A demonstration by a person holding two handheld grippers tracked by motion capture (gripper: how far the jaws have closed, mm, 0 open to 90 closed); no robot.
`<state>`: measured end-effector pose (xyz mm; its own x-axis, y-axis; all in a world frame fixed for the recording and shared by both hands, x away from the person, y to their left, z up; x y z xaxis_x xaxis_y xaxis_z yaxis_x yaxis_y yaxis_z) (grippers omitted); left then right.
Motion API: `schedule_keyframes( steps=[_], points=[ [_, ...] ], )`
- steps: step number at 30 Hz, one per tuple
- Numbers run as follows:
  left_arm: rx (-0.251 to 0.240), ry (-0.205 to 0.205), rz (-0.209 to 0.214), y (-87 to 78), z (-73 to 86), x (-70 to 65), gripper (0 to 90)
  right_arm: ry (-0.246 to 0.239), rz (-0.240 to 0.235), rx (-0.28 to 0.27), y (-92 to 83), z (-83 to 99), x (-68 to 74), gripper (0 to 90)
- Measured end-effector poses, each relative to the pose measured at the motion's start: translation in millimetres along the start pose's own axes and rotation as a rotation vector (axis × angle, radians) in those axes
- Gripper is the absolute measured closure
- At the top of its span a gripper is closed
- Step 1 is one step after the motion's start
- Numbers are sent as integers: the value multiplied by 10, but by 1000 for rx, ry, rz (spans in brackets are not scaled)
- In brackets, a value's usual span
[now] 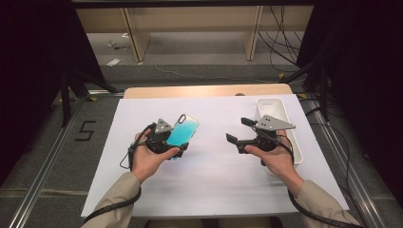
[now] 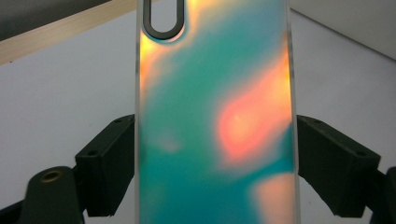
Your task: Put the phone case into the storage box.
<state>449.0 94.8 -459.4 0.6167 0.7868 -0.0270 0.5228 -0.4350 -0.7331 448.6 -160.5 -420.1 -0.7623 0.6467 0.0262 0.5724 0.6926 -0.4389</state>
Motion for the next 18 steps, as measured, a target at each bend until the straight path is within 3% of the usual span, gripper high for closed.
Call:
schedule_keyframes(
  steps=[18],
  points=[
    [4, 45, 33, 68, -36, -243, 170, 4, -20, -5, 149, -107, 95, 156]
  ],
)
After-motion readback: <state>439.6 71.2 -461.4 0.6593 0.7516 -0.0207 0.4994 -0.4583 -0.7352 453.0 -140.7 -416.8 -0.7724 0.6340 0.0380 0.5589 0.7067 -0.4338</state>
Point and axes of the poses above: each handheld gripper's, and its own axes: y roughly forward along the jaws, z roughly out of its underside, x roughly to its left, the point moved 6 cm from there along y, roughly forward along the jaws, and after that the axes turned 10 degrees about x, right-handed, at the moved point
